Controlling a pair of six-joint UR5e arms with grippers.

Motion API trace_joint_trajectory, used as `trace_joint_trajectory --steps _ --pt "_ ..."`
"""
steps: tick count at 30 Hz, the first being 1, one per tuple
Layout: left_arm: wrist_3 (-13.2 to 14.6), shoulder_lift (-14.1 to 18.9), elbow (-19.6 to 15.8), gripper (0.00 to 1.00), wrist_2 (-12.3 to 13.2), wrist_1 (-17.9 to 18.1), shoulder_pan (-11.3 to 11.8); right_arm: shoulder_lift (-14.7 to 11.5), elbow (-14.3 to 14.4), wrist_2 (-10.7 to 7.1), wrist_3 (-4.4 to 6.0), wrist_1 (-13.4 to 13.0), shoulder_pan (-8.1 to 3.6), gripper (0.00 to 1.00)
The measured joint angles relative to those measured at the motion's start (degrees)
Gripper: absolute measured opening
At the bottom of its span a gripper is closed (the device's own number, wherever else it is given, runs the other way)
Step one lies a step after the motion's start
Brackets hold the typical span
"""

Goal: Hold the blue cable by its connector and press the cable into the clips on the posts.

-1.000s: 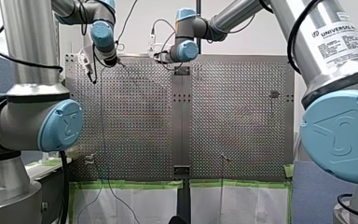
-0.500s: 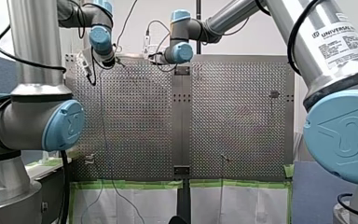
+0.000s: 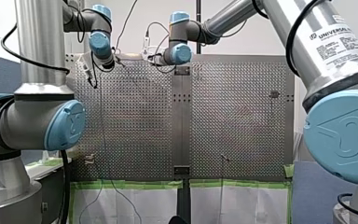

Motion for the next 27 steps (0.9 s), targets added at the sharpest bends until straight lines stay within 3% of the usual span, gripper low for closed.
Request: trace_joint_trajectory --steps 12,27 --pt "-0.41 -1.88 0.68 0.0 2.07 1.28 2.09 1.33 -0.35 0.0 0.23 0.01 -0.78 0.0" --pt "-0.71 -1.97 1.12 0.0 3.52 1.77 3.69 1.47 -1.0 -0.31 0.23 0.2 -1.51 0.0"
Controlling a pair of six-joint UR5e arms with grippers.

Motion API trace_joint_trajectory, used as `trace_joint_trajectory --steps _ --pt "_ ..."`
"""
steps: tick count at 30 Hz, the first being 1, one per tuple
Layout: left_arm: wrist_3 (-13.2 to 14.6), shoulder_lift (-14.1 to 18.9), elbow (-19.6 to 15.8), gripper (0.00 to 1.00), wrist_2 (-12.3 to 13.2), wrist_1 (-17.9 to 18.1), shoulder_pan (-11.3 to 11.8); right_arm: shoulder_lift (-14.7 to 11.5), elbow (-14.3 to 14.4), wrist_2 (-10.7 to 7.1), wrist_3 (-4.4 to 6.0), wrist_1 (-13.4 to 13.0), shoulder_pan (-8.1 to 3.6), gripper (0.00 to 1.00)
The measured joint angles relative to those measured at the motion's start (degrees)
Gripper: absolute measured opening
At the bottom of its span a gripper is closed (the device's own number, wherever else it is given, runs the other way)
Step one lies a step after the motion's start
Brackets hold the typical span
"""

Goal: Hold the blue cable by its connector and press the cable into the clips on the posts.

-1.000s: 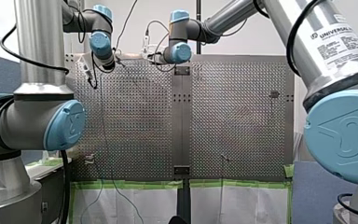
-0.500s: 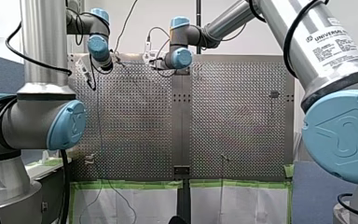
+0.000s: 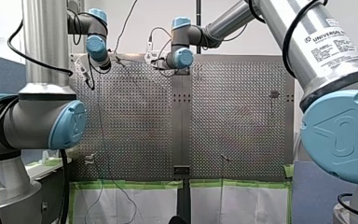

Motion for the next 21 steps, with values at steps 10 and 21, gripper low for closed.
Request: trace_joint_trajectory --steps 10,21 --pt "-0.44 -0.02 0.61 0.0 1.81 0.45 1.22 0.02 -0.67 -0.12 -0.02 0.12 -0.03 0.0" --pt "-1.74 -1.45 0.96 0.0 4.56 2.49 2.63 0.01 -0.69 -0.19 0.02 0.21 -0.1 0.0"
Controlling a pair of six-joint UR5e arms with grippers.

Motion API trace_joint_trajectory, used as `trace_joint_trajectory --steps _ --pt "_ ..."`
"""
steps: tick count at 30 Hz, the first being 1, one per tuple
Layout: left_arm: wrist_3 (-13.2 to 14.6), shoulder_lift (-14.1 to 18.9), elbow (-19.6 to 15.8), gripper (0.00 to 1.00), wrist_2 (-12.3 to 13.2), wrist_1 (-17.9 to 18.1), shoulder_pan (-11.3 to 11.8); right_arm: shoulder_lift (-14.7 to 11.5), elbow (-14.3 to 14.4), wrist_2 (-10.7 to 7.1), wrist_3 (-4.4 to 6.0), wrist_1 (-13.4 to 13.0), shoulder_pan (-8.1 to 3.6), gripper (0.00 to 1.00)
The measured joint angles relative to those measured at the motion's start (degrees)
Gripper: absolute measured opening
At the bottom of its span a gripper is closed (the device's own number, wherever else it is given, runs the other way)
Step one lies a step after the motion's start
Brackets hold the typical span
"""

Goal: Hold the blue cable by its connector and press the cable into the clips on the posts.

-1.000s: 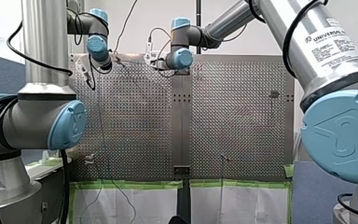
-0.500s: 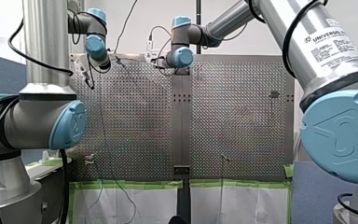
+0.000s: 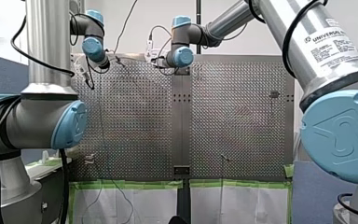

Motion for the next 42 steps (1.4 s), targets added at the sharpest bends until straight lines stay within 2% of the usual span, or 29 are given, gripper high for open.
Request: trace_joint_trajectory --steps 11,24,30,34,42 --pt "-0.47 -1.07 0.49 0.0 1.51 0.96 1.05 0.0 0.0 0.08 0.04 0.04 -0.47 0.0" --pt "-2.96 -1.32 3.17 0.0 4.59 1.15 1.56 0.04 0.0 0.07 -0.36 -0.04 -1.36 0.0" --pt "-3.31 -2.85 4.27 0.0 5.72 1.38 1.56 0.07 0.0 0.08 -0.52 0.02 -1.97 0.0" --pt "-3.09 -4.05 4.69 0.0 6.11 1.49 1.68 0.08 0.0 0.07 -0.56 0.03 -2.46 0.0" --pt "-3.22 -4.41 4.97 0.0 6.25 1.63 2.18 0.09 0.0 0.0 -0.67 0.04 -3.37 0.0"
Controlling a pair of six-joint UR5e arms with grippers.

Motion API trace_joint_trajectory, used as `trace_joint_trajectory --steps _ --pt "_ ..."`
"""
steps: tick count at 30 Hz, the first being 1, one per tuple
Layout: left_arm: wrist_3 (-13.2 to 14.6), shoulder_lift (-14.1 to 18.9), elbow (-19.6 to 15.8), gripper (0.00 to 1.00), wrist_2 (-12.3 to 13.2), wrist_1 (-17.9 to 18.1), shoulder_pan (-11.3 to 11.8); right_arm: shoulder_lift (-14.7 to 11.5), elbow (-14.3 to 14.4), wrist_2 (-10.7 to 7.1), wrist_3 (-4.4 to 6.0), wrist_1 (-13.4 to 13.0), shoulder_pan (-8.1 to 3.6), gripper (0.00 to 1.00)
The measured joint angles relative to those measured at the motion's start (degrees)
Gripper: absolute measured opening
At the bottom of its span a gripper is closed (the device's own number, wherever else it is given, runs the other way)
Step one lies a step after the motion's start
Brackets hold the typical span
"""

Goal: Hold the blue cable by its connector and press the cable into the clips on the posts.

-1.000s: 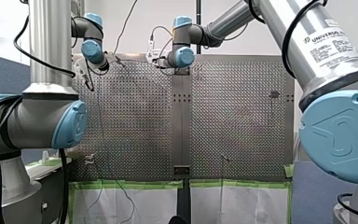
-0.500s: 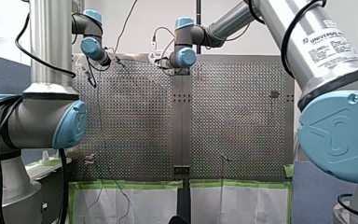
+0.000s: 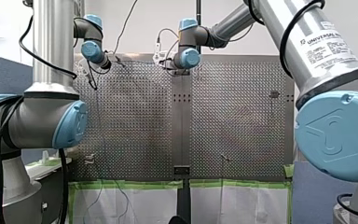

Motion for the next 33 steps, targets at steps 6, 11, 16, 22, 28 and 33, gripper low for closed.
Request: trace_joint_trajectory --steps 6,11,16,22,28,33 --pt "-0.24 -0.08 0.13 0.0 0.33 0.43 0.12 0.07 -0.01 -0.01 -0.06 -0.08 -0.95 0.0" --pt "-0.67 -0.15 0.18 0.0 0.57 1.29 0.27 0.27 -0.23 -0.35 0.08 -0.09 -1.76 0.0" --pt "-0.68 -1.48 0.62 0.0 0.69 1.9 0.08 1.43 -1.25 -0.67 0.23 0.07 -2.42 0.0" --pt "-0.5 -2.33 0.81 0.0 0.69 2.39 0.26 2.37 -2.46 -1.27 0.48 0.11 -2.79 0.0" --pt "-1.27 -2.56 0.87 0.0 0.82 3.54 0.41 3.71 -4.52 -1.88 1.31 0.38 -3.14 0.0" --pt "-1.65 -2.56 1.34 0.0 1.05 4.14 0.5 4.13 -6.51 -2.22 1.62 0.86 -3.29 0.0"
